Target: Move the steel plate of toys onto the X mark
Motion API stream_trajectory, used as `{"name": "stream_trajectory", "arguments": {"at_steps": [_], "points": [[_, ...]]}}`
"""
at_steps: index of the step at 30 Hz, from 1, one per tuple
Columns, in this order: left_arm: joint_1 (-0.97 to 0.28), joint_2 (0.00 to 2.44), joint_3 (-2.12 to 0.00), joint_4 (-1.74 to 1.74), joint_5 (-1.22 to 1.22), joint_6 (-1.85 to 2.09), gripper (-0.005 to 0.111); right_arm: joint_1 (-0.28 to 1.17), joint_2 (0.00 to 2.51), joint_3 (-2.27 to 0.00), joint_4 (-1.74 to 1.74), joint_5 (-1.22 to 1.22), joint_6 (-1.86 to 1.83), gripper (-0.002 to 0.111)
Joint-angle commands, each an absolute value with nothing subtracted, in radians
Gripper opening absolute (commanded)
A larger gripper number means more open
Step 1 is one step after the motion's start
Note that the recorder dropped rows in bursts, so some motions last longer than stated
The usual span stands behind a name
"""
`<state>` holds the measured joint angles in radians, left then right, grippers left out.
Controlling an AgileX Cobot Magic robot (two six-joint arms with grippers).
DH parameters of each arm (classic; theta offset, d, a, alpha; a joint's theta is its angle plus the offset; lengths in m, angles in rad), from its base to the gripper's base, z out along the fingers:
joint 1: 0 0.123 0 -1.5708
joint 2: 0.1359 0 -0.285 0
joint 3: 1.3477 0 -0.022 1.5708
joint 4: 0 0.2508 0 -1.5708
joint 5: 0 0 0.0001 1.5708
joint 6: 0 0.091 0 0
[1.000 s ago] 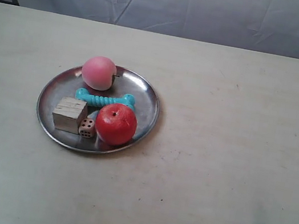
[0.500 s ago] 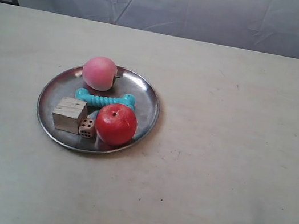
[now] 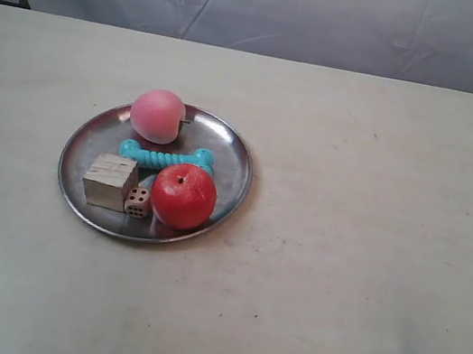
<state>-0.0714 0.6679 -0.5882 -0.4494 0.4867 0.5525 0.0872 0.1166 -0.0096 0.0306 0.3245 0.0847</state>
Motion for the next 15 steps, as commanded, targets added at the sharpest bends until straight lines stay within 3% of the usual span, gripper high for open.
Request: {"name": "stream_trajectory", "arguments": {"at_steps": [1, 15], "points": [[-0.074, 0.484, -0.525, -0.205, 0.476, 0.238, 0.000, 0.081, 0.112, -0.006, 0.032, 0.311, 0.082, -0.001], [-0.062, 0.124, -0.241, 0.037, 0.502, -0.096, 0.000, 0.081, 0.112, -0.006, 0.032, 0.311, 0.082, -0.001]]}}
